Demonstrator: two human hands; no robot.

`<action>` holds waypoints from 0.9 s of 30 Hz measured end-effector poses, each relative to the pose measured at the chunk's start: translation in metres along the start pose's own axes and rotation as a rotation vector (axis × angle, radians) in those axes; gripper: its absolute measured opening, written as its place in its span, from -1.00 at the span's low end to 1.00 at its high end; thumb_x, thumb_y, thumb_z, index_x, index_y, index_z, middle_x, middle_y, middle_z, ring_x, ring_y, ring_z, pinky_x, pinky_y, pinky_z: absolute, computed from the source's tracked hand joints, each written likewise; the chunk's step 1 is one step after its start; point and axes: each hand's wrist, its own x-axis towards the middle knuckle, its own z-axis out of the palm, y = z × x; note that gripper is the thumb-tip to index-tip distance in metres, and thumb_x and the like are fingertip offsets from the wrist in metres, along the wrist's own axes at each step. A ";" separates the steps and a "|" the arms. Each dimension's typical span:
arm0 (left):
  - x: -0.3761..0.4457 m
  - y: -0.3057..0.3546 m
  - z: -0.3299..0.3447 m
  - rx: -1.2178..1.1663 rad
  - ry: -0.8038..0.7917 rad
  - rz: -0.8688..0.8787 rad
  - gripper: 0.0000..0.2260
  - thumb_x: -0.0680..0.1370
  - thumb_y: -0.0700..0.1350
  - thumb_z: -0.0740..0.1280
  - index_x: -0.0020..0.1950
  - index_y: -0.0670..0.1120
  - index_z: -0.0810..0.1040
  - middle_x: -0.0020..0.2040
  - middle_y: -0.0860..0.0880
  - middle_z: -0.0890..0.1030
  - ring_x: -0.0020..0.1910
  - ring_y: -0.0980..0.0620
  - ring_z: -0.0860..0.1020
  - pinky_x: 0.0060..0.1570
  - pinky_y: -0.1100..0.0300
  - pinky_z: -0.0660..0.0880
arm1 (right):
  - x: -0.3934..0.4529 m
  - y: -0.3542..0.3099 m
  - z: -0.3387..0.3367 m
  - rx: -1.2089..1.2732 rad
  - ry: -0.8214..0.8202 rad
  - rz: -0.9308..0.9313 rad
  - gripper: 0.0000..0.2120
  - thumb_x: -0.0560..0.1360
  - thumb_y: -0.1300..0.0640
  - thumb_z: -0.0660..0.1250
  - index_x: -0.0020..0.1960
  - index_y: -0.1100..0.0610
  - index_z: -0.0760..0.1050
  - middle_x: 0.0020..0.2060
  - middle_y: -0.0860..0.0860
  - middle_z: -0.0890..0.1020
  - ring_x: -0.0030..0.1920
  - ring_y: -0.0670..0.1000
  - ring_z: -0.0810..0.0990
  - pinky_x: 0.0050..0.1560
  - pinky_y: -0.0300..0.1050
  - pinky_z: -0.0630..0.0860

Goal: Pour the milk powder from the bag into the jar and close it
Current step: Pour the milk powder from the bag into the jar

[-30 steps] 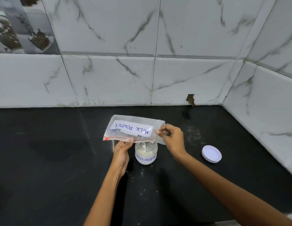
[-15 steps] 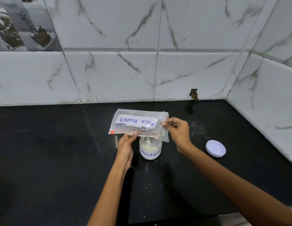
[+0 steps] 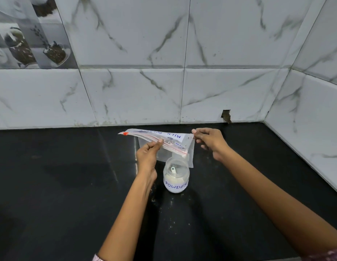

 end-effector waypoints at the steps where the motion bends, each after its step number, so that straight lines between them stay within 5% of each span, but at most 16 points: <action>1: 0.000 0.001 0.003 0.002 0.001 0.009 -0.93 0.43 -0.21 0.47 -0.22 -0.11 0.60 -0.18 -0.04 0.67 -0.12 0.08 0.60 -0.19 0.44 0.43 | 0.004 -0.002 0.000 0.000 0.002 -0.005 -0.67 0.44 0.10 0.45 0.14 0.22 0.57 -0.24 -0.04 0.64 -0.30 -0.16 0.51 -0.34 -0.27 0.38; 4: 0.000 0.002 0.009 0.010 0.009 0.019 -0.89 0.41 -0.20 0.49 -0.26 -0.09 0.58 -0.26 0.01 0.65 -0.18 0.13 0.58 -0.30 0.54 0.41 | 0.013 -0.010 0.003 0.013 -0.016 -0.026 -0.74 0.40 0.21 0.48 0.07 0.25 0.61 -0.22 -0.02 0.64 -0.23 -0.13 0.55 -0.39 -0.34 0.38; 9: 0.002 0.002 -0.002 0.148 0.023 -0.121 -0.72 0.33 -0.07 0.55 -0.13 -0.23 0.61 -0.21 -0.03 0.62 -0.07 0.01 0.52 0.13 0.16 0.41 | 0.021 -0.024 0.009 0.064 0.002 -0.129 -0.79 0.37 0.31 0.49 0.00 0.23 0.63 -0.22 0.02 0.67 -0.17 -0.08 0.61 -0.22 -0.28 0.50; 15: 0.005 0.009 -0.024 0.347 0.110 0.090 -0.56 0.27 -0.01 0.59 -0.48 -0.04 0.31 -0.51 0.09 0.34 -0.48 0.15 0.27 -0.40 0.24 0.22 | 0.024 -0.039 0.009 0.027 -0.023 -0.342 -0.86 0.32 0.34 0.51 -0.15 0.18 0.66 -0.27 0.03 0.68 -0.22 -0.05 0.64 -0.11 -0.21 0.59; 19: 0.013 0.032 -0.007 0.542 0.038 0.421 -0.80 0.32 0.02 0.55 -0.21 -0.04 0.61 -0.26 0.01 0.63 -0.29 0.09 0.49 -0.29 0.26 0.44 | 0.025 -0.050 0.001 -0.022 -0.089 -0.459 -0.83 0.32 0.33 0.52 -0.22 0.09 0.66 -0.22 0.04 0.71 -0.13 0.01 0.68 -0.02 -0.18 0.61; 21: 0.024 0.043 0.008 0.720 -0.064 0.591 -0.76 0.37 0.03 0.51 -0.02 0.00 0.65 -0.07 0.02 0.68 -0.07 0.03 0.53 -0.08 0.19 0.51 | 0.024 -0.057 -0.006 -0.056 -0.113 -0.551 -0.82 0.31 0.31 0.52 -0.22 0.05 0.66 -0.23 -0.04 0.71 -0.16 -0.06 0.69 -0.06 -0.28 0.59; 23: 0.037 0.053 0.025 0.881 -0.152 0.721 -0.66 0.41 0.05 0.48 0.15 0.02 0.62 0.12 0.05 0.65 0.10 -0.03 0.46 0.07 0.05 0.44 | 0.021 -0.062 -0.014 -0.101 -0.122 -0.630 -0.83 0.32 0.28 0.52 -0.22 0.03 0.66 -0.23 -0.09 0.71 -0.19 -0.13 0.68 -0.10 -0.36 0.56; 27: 0.061 0.063 0.056 1.160 -0.283 0.813 -0.58 0.45 0.09 0.42 0.29 0.05 0.54 0.22 0.03 0.61 0.14 -0.05 0.42 0.01 0.12 0.18 | 0.016 -0.067 -0.029 -0.100 -0.130 -0.688 -0.84 0.32 0.29 0.52 -0.22 0.05 0.65 -0.23 -0.09 0.70 -0.20 -0.16 0.68 -0.12 -0.40 0.52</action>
